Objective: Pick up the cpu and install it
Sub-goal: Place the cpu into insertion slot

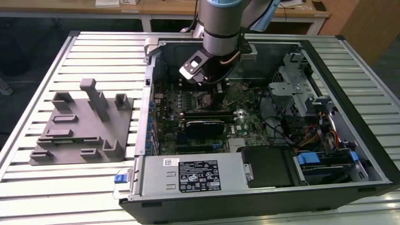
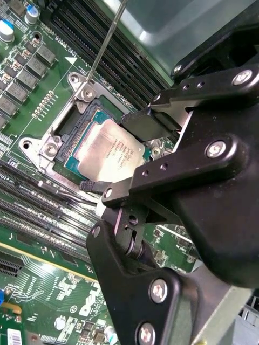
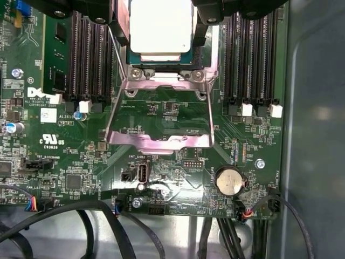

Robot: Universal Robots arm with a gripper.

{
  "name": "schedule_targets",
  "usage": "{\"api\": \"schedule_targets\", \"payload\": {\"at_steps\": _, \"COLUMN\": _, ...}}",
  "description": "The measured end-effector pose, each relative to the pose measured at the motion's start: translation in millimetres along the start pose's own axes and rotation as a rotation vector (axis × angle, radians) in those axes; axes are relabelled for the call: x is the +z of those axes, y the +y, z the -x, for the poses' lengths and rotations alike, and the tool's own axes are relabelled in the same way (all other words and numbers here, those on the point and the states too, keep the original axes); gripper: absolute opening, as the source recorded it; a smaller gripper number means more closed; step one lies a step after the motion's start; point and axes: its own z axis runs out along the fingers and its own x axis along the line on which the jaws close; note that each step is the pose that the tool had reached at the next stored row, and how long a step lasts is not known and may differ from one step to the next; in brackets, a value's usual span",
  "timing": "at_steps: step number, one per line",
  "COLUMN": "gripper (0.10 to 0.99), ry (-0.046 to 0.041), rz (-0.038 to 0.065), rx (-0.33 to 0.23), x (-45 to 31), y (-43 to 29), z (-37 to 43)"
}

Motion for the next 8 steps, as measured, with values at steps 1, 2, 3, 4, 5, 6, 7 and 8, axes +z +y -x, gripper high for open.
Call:
{"api": "schedule_targets", "payload": {"at_steps": 1, "gripper": 0.541, "ry": 0.0, "rz": 0.0, "rx": 0.0, "x": 0.5, "y": -0.1, "z": -0.2}}
{"api": "schedule_targets", "payload": {"at_steps": 2, "gripper": 0.541, "ry": 0.0, "rz": 0.0, "rx": 0.001, "x": 1.0, "y": -0.1, "z": -0.3}}
{"api": "schedule_targets", "payload": {"at_steps": 3, "gripper": 0.541, "ry": 0.0, "rz": 0.0, "rx": 0.002, "x": 1.6, "y": -0.3, "z": -0.5}}
{"api": "schedule_targets", "payload": {"at_steps": 4, "gripper": 0.541, "ry": 0.0, "rz": 0.0, "rx": 0.002, "x": 2.1, "y": -0.4, "z": -0.7}}
{"api": "schedule_targets", "payload": {"at_steps": 5, "gripper": 0.541, "ry": 0.0, "rz": 0.0, "rx": 0.003, "x": 2.7, "y": -0.4, "z": -0.9}}
{"api": "schedule_targets", "payload": {"at_steps": 6, "gripper": 0.541, "ry": -0.0001, "rz": 0.0, "rx": 0.004, "x": 3.0, "y": -0.4, "z": -1.1}}
{"api": "schedule_targets", "payload": {"at_steps": 7, "gripper": 0.541, "ry": -0.0003, "rz": 0.0, "rx": 0.005, "x": 3.2, "y": -0.4, "z": -1.3}}
{"api": "schedule_targets", "payload": {"at_steps": 8, "gripper": 0.541, "ry": -0.0002, "rz": 0.0, "rx": 0.007, "x": 3.4, "y": -0.4, "z": -1.6}}
